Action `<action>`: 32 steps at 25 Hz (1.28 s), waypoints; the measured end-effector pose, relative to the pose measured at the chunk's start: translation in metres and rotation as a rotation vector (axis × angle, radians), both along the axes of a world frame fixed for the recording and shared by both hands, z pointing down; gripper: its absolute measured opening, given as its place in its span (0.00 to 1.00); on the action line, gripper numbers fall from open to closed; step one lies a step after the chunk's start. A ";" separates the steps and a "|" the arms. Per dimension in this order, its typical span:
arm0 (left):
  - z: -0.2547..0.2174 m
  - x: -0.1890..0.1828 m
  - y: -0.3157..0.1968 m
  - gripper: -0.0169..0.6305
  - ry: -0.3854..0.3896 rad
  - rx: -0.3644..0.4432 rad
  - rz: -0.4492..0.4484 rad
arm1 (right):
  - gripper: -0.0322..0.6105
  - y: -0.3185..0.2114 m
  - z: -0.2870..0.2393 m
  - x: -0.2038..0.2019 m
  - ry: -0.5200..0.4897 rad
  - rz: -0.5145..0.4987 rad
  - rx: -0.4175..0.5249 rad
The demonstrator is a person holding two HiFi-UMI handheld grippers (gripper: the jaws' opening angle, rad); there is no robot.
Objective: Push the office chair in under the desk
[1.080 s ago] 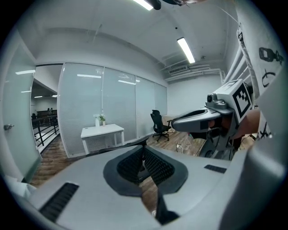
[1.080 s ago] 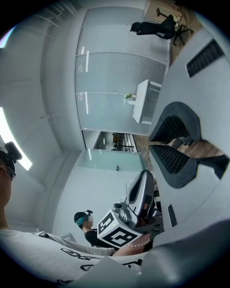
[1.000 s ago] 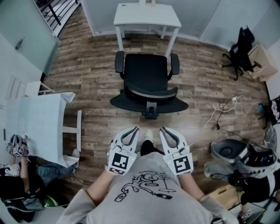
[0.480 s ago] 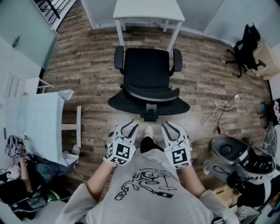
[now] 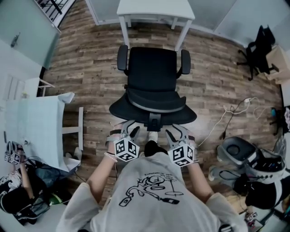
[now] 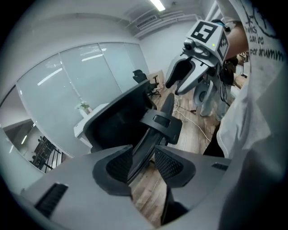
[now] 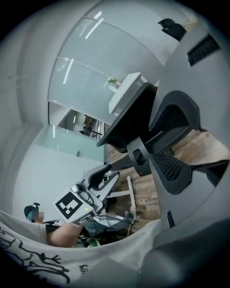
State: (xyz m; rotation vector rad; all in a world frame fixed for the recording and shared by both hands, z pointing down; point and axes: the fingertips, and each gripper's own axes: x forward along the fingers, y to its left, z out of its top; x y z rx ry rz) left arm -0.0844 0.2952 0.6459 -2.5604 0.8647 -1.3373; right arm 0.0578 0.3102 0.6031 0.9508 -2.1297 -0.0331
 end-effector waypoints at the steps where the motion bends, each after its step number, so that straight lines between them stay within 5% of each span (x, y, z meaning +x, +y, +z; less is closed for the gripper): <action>1: 0.009 -0.001 -0.001 0.26 -0.038 -0.001 0.016 | 0.30 -0.001 0.010 0.002 0.029 -0.018 -0.013; 8: 0.058 -0.006 -0.010 0.31 -0.251 0.011 0.128 | 0.37 -0.012 0.066 0.015 0.184 -0.104 -0.088; 15: 0.078 -0.009 -0.021 0.32 -0.367 0.046 0.160 | 0.37 -0.013 0.096 0.020 0.242 -0.155 -0.119; 20: 0.083 -0.010 -0.030 0.27 -0.393 0.049 0.171 | 0.29 -0.018 0.101 0.023 0.277 -0.147 -0.111; 32: 0.089 -0.007 -0.031 0.23 -0.413 0.007 0.211 | 0.29 -0.022 0.105 0.026 0.277 -0.136 -0.157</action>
